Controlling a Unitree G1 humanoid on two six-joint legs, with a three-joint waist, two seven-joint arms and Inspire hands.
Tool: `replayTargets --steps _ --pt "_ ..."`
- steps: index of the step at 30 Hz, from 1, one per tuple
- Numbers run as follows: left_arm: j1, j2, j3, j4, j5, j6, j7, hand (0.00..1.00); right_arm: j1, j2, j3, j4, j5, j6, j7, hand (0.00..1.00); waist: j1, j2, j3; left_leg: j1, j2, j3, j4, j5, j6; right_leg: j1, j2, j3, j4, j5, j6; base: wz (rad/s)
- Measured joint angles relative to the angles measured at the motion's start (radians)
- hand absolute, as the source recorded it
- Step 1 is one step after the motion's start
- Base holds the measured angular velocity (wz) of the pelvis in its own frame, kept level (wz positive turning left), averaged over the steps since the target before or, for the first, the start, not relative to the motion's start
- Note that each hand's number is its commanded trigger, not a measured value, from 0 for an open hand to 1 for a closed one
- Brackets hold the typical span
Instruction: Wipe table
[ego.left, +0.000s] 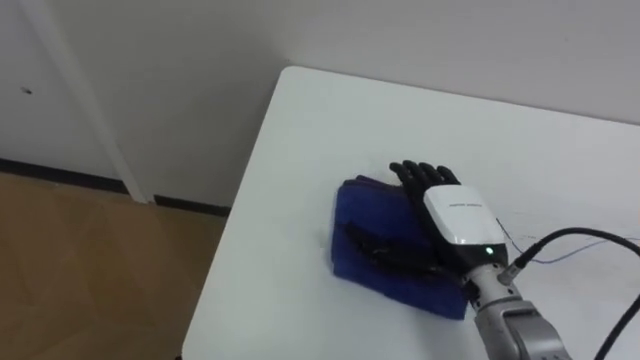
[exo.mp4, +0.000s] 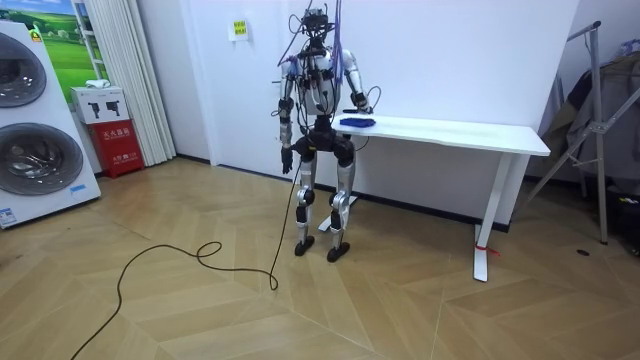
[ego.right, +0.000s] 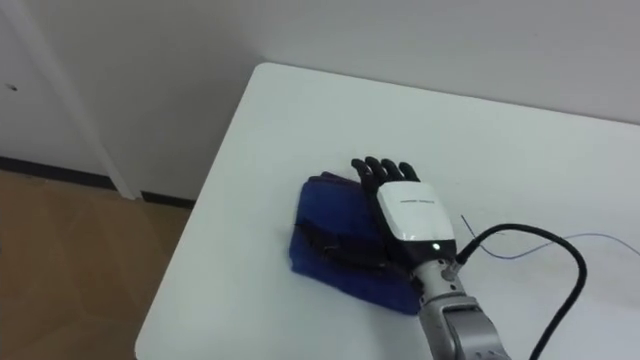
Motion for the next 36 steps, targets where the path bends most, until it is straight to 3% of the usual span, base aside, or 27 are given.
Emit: replayTargets --steps 10,23,25,26,36 --pt "0.012 -0.010 0.021 0.000 -0.001 -0.009 0.012 0.00 0.039 0.001 -0.013 0.102 0.003 -0.006 -0.009 0.00 -0.022 0.006 -0.0001 0.004 -0.001 -0.001 0.000 -0.001 0.001 0.008 -0.001 -0.002 -0.001 0.000 0.000 0.01" --pt "0.016 -0.015 0.018 -0.002 0.001 -0.009 0.032 0.00 0.040 0.001 -0.026 0.182 -0.010 -0.024 -0.080 0.00 -0.020 0.014 -0.0039 0.020 -0.002 -0.004 -0.001 -0.003 0.003 0.025 -0.001 -0.001 -0.003 -0.002 0.001 0.00" --pt "0.018 -0.014 0.018 -0.002 0.000 -0.008 0.036 0.00 0.040 0.002 -0.025 0.181 -0.028 -0.020 -0.080 0.46 -0.019 0.012 -0.0044 0.021 -0.002 -0.003 -0.001 -0.003 0.003 0.025 -0.002 0.002 -0.003 -0.004 0.000 0.00" --pt "0.018 -0.014 0.018 -0.002 0.000 -0.008 0.042 0.00 0.040 0.003 -0.025 0.181 -0.036 -0.016 -0.079 1.00 -0.019 0.010 -0.0046 0.021 -0.003 -0.003 -0.001 -0.003 0.003 0.025 -0.002 0.003 -0.003 -0.004 0.000 0.00" --pt "0.012 -0.015 0.019 -0.001 0.018 0.008 0.072 0.00 -0.001 0.011 -0.019 0.208 -0.076 0.000 -0.181 1.00 -0.017 -0.004 -0.0026 0.032 -0.003 -0.004 -0.004 -0.004 0.004 0.038 -0.002 -0.003 -0.003 -0.005 0.000 0.01"
